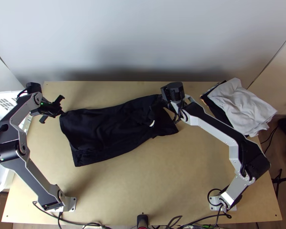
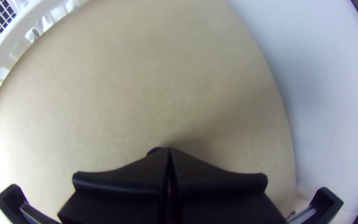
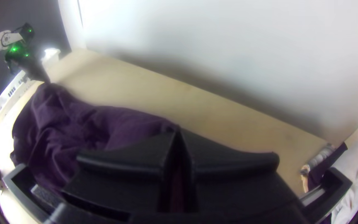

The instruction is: Fold the t-shirt

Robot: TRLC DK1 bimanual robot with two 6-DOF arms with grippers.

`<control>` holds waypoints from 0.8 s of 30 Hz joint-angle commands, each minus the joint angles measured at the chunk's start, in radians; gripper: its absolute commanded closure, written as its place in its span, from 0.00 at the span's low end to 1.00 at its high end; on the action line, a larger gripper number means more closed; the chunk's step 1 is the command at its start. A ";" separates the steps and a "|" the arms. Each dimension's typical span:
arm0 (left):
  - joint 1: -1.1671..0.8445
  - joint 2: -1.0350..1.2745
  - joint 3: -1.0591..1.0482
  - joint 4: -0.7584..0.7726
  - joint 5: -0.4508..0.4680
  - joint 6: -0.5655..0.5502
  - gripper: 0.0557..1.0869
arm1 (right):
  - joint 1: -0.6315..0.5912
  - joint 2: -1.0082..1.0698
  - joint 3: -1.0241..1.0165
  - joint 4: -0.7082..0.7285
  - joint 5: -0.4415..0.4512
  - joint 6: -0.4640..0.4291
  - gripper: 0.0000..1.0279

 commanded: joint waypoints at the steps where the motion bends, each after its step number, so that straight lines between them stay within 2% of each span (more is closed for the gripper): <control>1: 0.003 -0.098 0.003 0.022 0.012 -0.004 0.96 | -0.018 -0.043 0.039 0.002 -0.001 0.000 0.97; 7: -0.030 -0.299 0.044 0.080 0.095 -0.068 0.96 | -0.045 -0.096 0.106 -0.029 -0.001 -0.005 0.97; 14: -0.052 -0.445 0.089 0.188 0.235 -0.165 0.96 | -0.075 -0.161 0.164 -0.058 -0.001 0.001 0.97; 24: -0.059 -0.655 0.089 0.269 0.417 -0.240 0.96 | -0.133 -0.376 0.280 -0.141 -0.001 0.000 0.97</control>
